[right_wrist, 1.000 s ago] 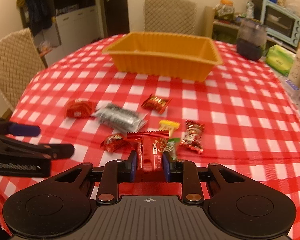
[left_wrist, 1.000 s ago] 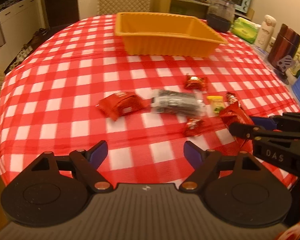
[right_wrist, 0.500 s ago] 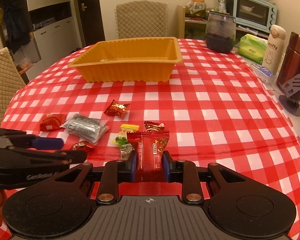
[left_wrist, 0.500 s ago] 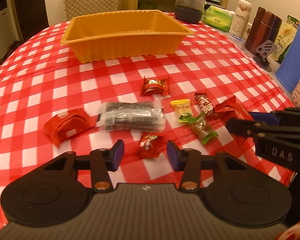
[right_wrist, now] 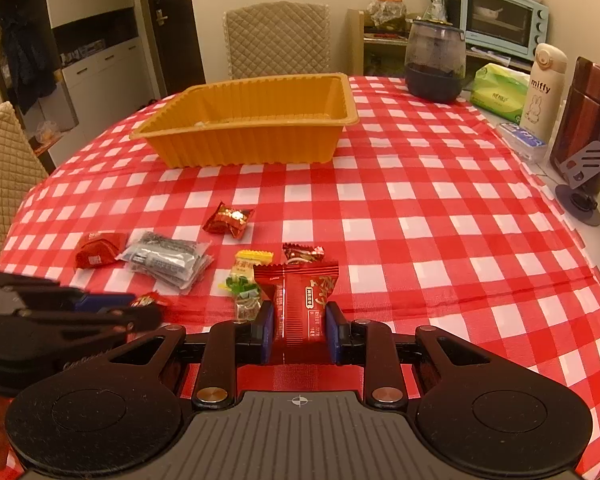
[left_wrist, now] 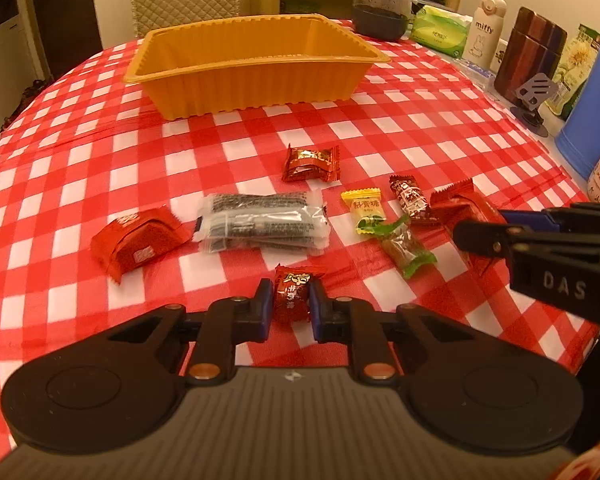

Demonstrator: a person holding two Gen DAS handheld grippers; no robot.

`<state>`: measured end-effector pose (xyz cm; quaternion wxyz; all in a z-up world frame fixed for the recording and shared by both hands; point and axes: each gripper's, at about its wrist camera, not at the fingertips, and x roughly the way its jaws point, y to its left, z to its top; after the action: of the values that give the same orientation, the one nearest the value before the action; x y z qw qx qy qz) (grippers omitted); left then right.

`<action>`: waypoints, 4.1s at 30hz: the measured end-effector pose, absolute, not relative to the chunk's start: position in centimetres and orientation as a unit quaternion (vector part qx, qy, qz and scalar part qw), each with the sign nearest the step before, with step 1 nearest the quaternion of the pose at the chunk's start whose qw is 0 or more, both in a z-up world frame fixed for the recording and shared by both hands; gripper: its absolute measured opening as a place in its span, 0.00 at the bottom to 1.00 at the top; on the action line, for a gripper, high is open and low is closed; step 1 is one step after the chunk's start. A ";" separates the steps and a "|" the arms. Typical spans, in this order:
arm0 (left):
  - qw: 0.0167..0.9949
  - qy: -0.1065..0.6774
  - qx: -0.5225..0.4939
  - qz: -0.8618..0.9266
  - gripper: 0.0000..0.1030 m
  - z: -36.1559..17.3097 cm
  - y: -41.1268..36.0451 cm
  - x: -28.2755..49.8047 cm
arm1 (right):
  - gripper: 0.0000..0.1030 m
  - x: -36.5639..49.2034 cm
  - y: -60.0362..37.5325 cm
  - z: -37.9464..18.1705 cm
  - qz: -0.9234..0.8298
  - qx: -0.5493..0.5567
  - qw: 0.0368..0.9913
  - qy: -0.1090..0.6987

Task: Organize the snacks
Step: 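Grasp the red wrapped bar with the right tool while the left tool grasps a red candy, then carry the red bar and red candy into the orange tray and release, then withdraw both open tools from the tray back toward the remaining snacks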

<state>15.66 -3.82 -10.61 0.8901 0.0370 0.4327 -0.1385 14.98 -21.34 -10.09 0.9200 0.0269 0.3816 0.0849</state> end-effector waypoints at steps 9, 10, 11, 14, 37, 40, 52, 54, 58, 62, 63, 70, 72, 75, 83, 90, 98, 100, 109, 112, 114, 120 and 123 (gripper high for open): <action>0.898 0.425 0.028 -0.112 0.16 -8.1 -2.3 14.1 | 0.26 14.3 -20.2 -8.6 0.100 0.027 0.924 0.368; 0.899 0.423 0.025 -0.109 0.16 -7.8 -2.2 14.1 | 0.26 14.2 -20.1 -8.4 0.101 0.026 0.924 0.367; 0.900 0.422 0.023 -0.106 0.16 -7.5 -2.0 14.0 | 0.26 14.1 -20.0 -8.2 0.103 0.026 0.925 0.365; 0.903 0.417 0.019 -0.099 0.16 -6.6 -1.6 13.8 | 0.26 14.0 -19.6 -7.6 0.107 0.025 0.927 0.359; 0.915 0.391 0.000 -0.097 0.16 -3.3 -1.2 14.7 | 0.26 14.6 -19.5 -5.0 0.099 0.018 0.930 0.354; 0.917 0.387 -0.002 -0.099 0.16 -2.8 -1.2 15.6 | 0.26 15.4 -19.7 -4.7 0.097 0.017 0.930 0.353; 0.924 0.366 -0.006 -0.106 0.16 -0.8 -1.3 21.1 | 0.26 20.6 -20.6 -2.7 0.097 0.028 0.933 0.346; 0.926 0.362 -0.006 -0.108 0.16 -0.4 -1.2 22.2 | 0.26 21.8 -20.7 -2.4 0.097 0.029 0.933 0.344; 0.929 0.354 -0.004 -0.109 0.16 0.3 -1.1 24.7 | 0.26 24.4 -20.6 -2.0 0.098 0.035 0.935 0.340; 0.930 0.353 -0.002 -0.107 0.16 0.5 -0.9 27.6 | 0.26 27.2 -20.5 -1.5 0.105 0.052 0.932 0.342; 0.929 0.353 -0.005 -0.106 0.16 0.5 -0.8 28.3 | 0.26 28.2 -20.7 -1.4 0.108 0.063 0.930 0.345; 0.928 0.358 -0.012 -0.102 0.16 -0.3 -0.7 32.9 | 0.26 33.3 -20.3 -1.0 0.112 0.082 0.927 0.347; 0.926 0.362 -0.018 -0.104 0.16 -0.7 -0.6 34.1 | 0.26 34.4 -20.4 -1.3 0.111 0.086 0.926 0.351; 0.926 0.364 -0.018 -0.104 0.16 -1.3 -0.7 35.5 | 0.26 35.9 -20.4 -1.8 0.108 0.086 0.924 0.356; 0.925 0.365 -0.029 -0.104 0.19 -3.1 -1.1 38.3 | 0.26 37.3 -20.5 -3.5 0.100 0.083 0.920 0.369; 0.926 0.365 -0.021 -0.092 0.27 -3.8 -0.2 37.9 | 0.26 37.7 -20.6 -4.6 0.100 0.084 0.916 0.378; 0.927 0.365 -0.018 -0.085 0.32 -3.9 1.0 36.6 | 0.26 38.7 -19.8 -4.4 0.109 0.093 0.917 0.372; 0.928 0.361 -0.017 -0.084 0.33 -3.7 1.1 36.3 | 0.26 39.0 -19.6 -4.2 0.108 0.097 0.919 0.366; 0.930 0.357 -0.012 -0.082 0.44 -3.7 1.7 33.6 | 0.67 38.4 -20.4 -5.0 0.107 0.123 0.922 0.352; 0.930 0.358 -0.017 -0.078 0.46 -3.8 2.1 32.0 | 0.67 37.0 -21.4 -5.1 0.095 0.127 0.922 0.353; 0.930 0.360 -0.016 -0.075 0.49 -3.7 2.2 30.8 | 0.67 35.7 -22.2 -5.0 0.083 0.131 0.923 0.354; 0.925 0.371 -0.050 -0.066 0.59 -3.3 3.2 26.6 | 0.67 30.7 -23.5 -4.7 0.069 0.129 0.922 0.359; 0.923 0.376 -0.063 -0.057 0.63 -2.8 3.6 24.5 | 0.67 28.1 -23.6 -4.2 0.065 0.128 0.921 0.362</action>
<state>24.50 3.64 -2.77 0.9229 -0.0629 0.3756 -0.0569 28.07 -23.59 -4.19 0.9210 0.1278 0.3624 0.0646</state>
